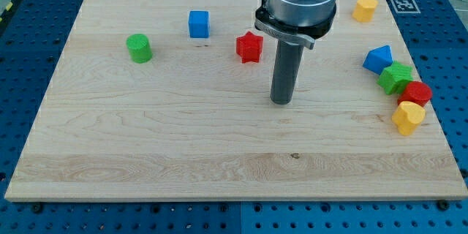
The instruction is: Move the yellow heart below the red circle
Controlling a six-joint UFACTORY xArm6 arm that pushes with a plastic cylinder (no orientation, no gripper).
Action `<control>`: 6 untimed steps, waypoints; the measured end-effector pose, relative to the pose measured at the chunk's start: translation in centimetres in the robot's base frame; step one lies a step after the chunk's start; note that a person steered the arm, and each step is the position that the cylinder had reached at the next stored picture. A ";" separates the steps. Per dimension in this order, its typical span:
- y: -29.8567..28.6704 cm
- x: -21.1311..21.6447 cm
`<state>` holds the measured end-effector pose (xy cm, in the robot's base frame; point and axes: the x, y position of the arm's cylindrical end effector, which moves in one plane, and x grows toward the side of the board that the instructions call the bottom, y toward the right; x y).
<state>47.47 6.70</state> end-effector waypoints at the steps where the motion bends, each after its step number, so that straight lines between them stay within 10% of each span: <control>1: 0.6 -0.3; 6: 8.1 1.4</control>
<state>48.90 14.79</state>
